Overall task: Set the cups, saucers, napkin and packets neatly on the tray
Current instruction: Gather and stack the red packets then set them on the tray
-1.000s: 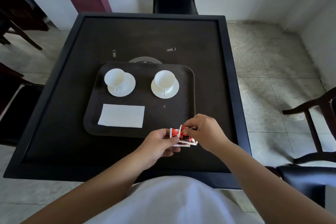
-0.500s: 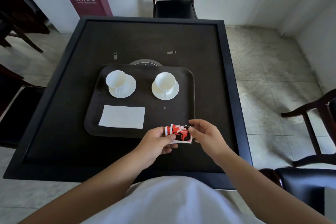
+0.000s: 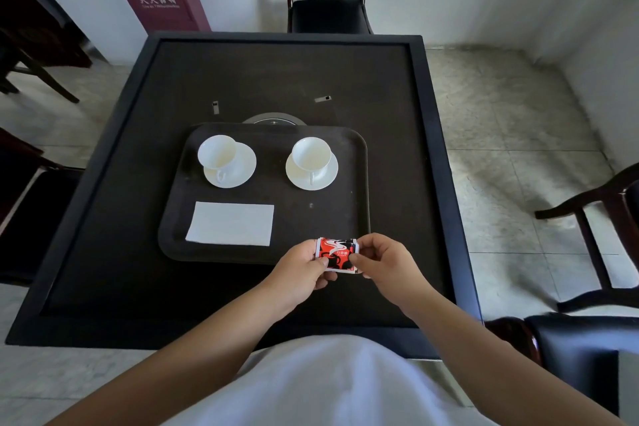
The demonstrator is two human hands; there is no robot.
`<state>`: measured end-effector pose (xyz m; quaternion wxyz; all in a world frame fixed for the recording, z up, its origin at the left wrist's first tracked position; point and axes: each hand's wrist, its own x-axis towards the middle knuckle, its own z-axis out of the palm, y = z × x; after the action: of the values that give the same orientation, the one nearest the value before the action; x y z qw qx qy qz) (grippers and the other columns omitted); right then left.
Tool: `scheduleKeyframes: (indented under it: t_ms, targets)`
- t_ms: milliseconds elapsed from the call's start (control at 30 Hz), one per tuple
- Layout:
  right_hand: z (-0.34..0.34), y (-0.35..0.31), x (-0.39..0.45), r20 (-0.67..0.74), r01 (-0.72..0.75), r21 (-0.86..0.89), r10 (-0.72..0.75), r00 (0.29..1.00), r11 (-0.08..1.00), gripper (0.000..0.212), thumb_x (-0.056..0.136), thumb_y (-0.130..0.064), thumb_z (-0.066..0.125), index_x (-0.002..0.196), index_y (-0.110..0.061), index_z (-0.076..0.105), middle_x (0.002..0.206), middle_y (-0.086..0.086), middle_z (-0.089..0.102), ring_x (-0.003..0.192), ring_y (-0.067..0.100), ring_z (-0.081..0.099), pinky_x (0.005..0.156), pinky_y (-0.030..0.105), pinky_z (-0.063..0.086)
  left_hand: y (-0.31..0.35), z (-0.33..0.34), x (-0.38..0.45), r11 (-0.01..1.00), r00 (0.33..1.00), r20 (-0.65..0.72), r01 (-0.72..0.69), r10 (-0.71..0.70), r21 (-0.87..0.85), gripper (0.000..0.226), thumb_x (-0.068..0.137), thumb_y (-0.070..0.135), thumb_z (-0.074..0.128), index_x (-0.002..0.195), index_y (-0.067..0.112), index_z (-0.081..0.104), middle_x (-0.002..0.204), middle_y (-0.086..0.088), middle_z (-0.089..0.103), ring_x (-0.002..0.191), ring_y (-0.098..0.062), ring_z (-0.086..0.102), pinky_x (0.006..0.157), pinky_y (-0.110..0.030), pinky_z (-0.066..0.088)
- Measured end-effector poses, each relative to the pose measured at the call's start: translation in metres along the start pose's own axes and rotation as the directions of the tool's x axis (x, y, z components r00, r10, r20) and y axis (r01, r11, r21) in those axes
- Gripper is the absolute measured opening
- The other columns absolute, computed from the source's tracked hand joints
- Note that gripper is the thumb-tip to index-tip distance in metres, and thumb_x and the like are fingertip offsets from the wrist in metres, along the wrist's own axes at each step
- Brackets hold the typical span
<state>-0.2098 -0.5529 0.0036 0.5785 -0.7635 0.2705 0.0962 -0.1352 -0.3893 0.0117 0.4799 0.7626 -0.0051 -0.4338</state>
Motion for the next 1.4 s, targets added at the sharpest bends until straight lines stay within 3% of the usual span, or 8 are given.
scheduleKeyframes:
  t_ms: [233,367,467,667,900,1033,1233,1400]
  targets:
    - [0.004,0.004,0.005,0.020,0.022,-0.007,-0.022,1.000,1.000,0.015,0.088,-0.018,0.071,0.100,-0.025,0.065,0.088,-0.007,0.071,0.079,0.009,0.067,0.066,0.020,0.053,0.001,0.001,-0.001,0.999,0.999,-0.019,0.033,-0.034,-0.041,0.033,0.103,0.016,0.047,0.136,0.014,0.050,0.110,-0.009,0.067,0.097,-0.020,0.068,0.085,-0.032,0.056]
    - [0.007,0.005,0.003,0.003,0.114,-0.049,-0.114,0.994,0.992,0.046,0.089,-0.016,0.070,0.126,-0.037,0.054,0.091,-0.010,0.066,0.084,0.005,0.064,0.073,0.020,0.054,0.001,-0.002,0.001,1.000,0.999,-0.023,0.023,-0.023,0.014,0.032,0.104,0.019,0.047,0.135,0.017,0.051,0.106,-0.004,0.068,0.093,-0.016,0.069,0.080,-0.026,0.056]
    - [0.010,0.007,0.005,0.004,0.161,-0.128,-0.162,0.987,0.979,0.037,0.090,-0.017,0.069,0.121,-0.034,0.061,0.098,-0.014,0.066,0.088,0.004,0.063,0.076,0.019,0.055,-0.002,-0.002,0.003,0.999,0.999,-0.025,0.042,-0.043,-0.014,0.030,0.103,0.019,0.048,0.133,0.018,0.052,0.107,-0.004,0.068,0.094,-0.017,0.069,0.084,-0.030,0.057]
    - [0.011,0.005,0.011,0.001,0.157,-0.086,-0.157,0.988,0.984,0.028,0.089,-0.017,0.070,0.108,-0.037,0.062,0.086,-0.014,0.067,0.078,-0.001,0.063,0.063,0.013,0.051,-0.005,-0.006,0.010,0.993,0.998,-0.010,0.063,-0.064,-0.099,0.028,0.103,0.018,0.048,0.130,0.018,0.054,0.109,-0.005,0.068,0.095,-0.017,0.070,0.082,-0.028,0.057]
    - [0.021,0.008,0.027,-0.023,-0.044,0.009,0.044,0.999,0.999,0.014,0.084,-0.027,0.076,0.091,-0.033,0.065,0.080,-0.014,0.072,0.074,0.000,0.067,0.061,0.017,0.052,-0.008,-0.009,0.021,0.992,0.995,-0.041,0.085,-0.090,-0.097,0.026,0.101,0.019,0.053,0.127,0.021,0.055,0.111,-0.001,0.068,0.095,-0.015,0.070,0.082,-0.029,0.058]
    - [0.028,0.011,0.039,0.003,-0.100,0.034,0.100,0.995,0.994,0.014,0.084,-0.024,0.076,0.092,-0.031,0.066,0.078,-0.015,0.072,0.071,0.003,0.067,0.061,0.019,0.051,-0.015,-0.019,0.033,0.998,0.993,-0.108,0.046,-0.042,0.031,0.018,0.097,0.021,0.061,0.113,0.028,0.061,0.105,0.009,0.065,0.097,-0.009,0.061,0.082,-0.027,0.053]
    - [0.033,0.015,0.060,0.018,-0.173,0.053,0.172,0.985,0.983,0.017,0.085,-0.021,0.075,0.096,-0.029,0.066,0.088,-0.008,0.073,0.082,0.008,0.069,0.067,0.023,0.055,-0.025,-0.035,0.055,0.996,0.993,-0.089,0.075,-0.079,-0.052,0.019,0.098,0.024,0.059,0.115,0.028,0.067,0.109,0.007,0.068,0.100,-0.010,0.062,0.074,-0.022,0.052]
    - [0.037,0.018,0.079,0.027,-0.224,0.033,0.223,0.974,0.974,0.018,0.085,-0.020,0.075,0.093,-0.032,0.064,0.088,-0.010,0.072,0.081,0.006,0.069,0.064,0.021,0.054,-0.030,-0.040,0.075,0.996,0.986,-0.151,0.073,-0.065,0.044,0.023,0.096,0.023,0.063,0.118,0.027,0.063,0.109,0.007,0.068,0.098,-0.010,0.063,0.073,-0.022,0.053]
